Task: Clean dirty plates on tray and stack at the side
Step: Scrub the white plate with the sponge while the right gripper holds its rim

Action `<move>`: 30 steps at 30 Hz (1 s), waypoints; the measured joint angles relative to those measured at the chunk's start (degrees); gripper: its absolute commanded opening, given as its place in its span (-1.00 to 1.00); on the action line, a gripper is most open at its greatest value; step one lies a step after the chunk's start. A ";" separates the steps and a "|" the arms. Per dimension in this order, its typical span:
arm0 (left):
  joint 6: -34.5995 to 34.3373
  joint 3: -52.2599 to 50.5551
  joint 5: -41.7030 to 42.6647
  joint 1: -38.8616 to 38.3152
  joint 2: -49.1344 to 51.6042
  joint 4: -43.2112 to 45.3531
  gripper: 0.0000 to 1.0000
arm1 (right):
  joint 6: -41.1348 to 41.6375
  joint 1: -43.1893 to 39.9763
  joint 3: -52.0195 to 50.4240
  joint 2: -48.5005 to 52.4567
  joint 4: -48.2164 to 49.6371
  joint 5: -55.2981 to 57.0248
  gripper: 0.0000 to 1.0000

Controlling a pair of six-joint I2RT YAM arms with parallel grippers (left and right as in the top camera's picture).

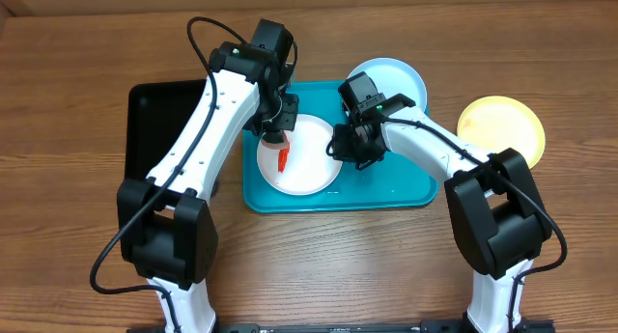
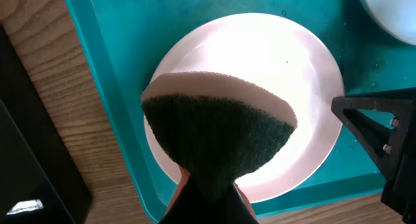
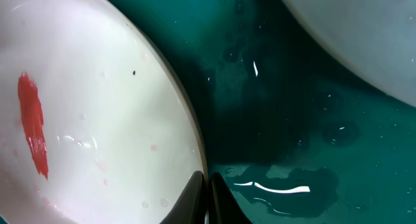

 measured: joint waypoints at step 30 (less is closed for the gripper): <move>-5.29 -11.45 1.07 0.81 0.00 11.50 -0.92 | -0.24 -1.77 0.00 0.74 0.96 -3.45 -0.92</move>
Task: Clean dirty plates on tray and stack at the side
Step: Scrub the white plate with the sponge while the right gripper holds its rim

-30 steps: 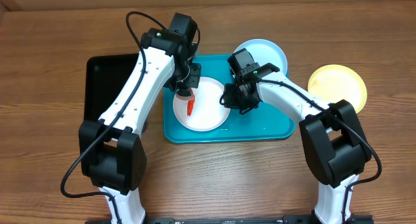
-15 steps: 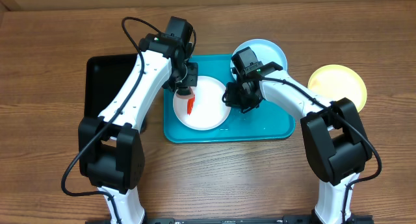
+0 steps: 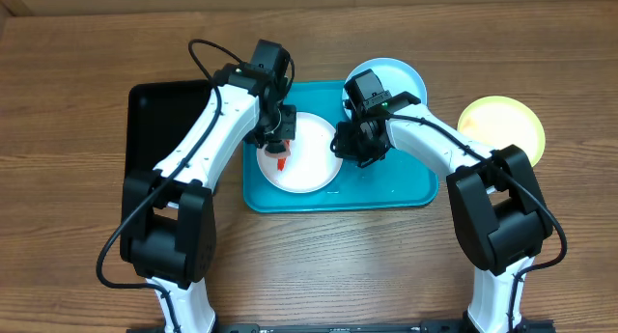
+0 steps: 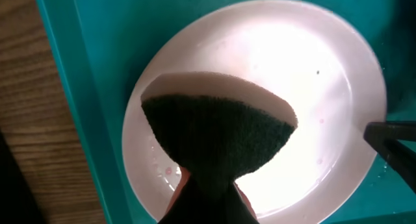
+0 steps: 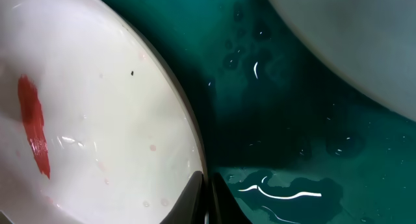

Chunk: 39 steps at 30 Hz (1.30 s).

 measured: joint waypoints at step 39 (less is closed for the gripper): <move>0.07 0.00 -1.22 -1.25 9.51 -0.28 -0.92 | 1.05 -0.02 -0.76 0.11 2.40 -0.72 -0.92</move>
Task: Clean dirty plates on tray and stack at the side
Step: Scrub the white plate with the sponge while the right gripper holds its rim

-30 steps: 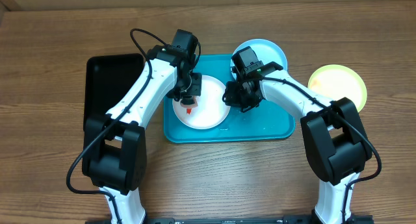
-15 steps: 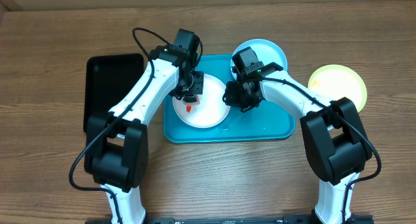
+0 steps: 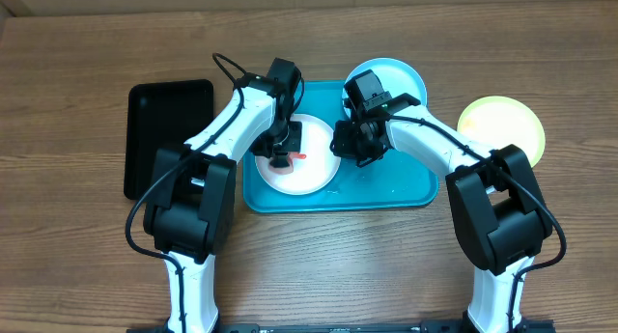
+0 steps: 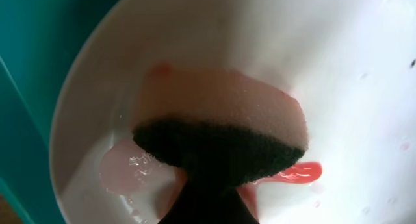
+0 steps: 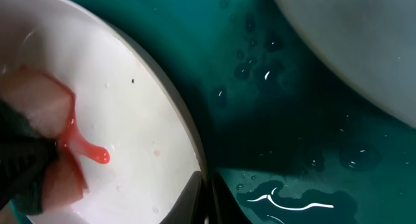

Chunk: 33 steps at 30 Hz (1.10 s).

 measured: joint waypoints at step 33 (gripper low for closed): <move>-1.62 3.80 -2.14 -0.59 1.51 -3.26 -0.92 | 0.09 0.02 -0.04 0.00 -0.11 -0.09 -0.92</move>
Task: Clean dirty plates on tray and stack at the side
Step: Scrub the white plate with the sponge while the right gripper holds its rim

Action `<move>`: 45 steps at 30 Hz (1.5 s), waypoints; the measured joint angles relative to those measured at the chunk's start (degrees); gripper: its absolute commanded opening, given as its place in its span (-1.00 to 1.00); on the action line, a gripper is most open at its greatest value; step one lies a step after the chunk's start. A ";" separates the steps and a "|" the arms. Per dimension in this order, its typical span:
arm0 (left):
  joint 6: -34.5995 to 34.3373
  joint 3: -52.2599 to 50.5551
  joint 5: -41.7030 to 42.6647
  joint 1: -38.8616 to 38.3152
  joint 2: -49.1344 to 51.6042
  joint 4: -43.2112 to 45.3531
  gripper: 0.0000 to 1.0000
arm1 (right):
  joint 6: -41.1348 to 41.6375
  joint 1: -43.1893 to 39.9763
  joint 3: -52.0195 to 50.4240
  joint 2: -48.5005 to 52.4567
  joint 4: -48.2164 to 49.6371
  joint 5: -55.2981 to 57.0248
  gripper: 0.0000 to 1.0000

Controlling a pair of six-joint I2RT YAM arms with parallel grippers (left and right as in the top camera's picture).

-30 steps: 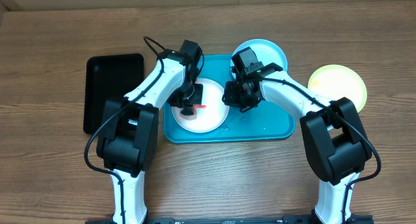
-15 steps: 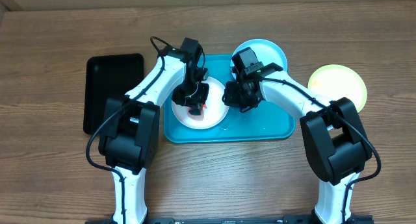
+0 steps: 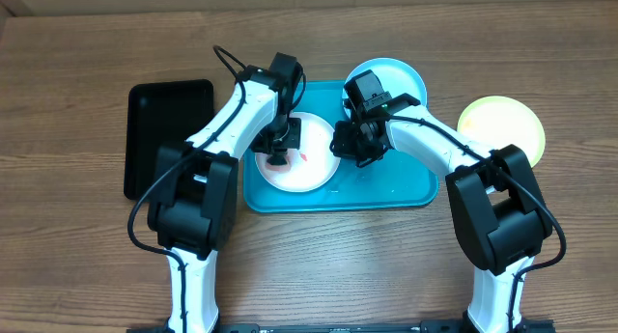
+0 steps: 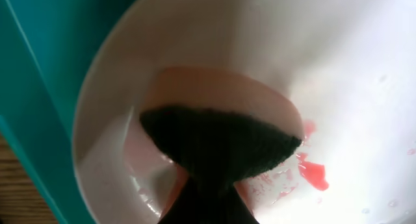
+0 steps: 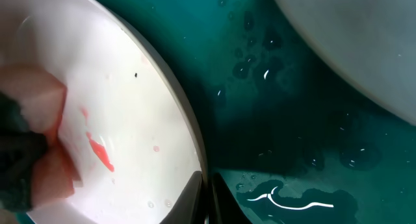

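A white plate (image 3: 309, 167) with a smeared red stain (image 4: 315, 175) lies on the teal tray (image 3: 386, 193). My left gripper (image 4: 207, 198) is shut on a sponge (image 4: 221, 136) with a dark green scrubbing face, pressed onto the plate's left part. The right gripper (image 5: 207, 191) is shut on the white plate's right rim (image 5: 188, 126), one finger inside and one outside. A pale blue plate (image 3: 406, 77) rests at the tray's back right corner. The yellow plate (image 3: 502, 130) sits on the table right of the tray.
A black tray (image 3: 159, 130) lies on the table left of the teal tray. Water droplets and a small puddle (image 5: 292, 201) wet the teal tray floor between the white and blue plates. Bare wood lies in front of the tray.
The sponge has shifted toward the plate's left edge. The thick red streak is now broken into thin smears and a small blob. The right gripper has kept its hold on the rim.
First the sponge hovered above the white plate, whose red streak was untouched, while the right gripper pinched the rim. It then came lower over the plate. Later it pressed on the stain, smearing it pink. Now only small red patches show.
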 measured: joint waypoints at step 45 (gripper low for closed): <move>7.23 -0.81 8.81 0.26 0.00 -0.52 -0.91 | -0.04 0.00 0.00 0.00 -0.26 0.13 -0.92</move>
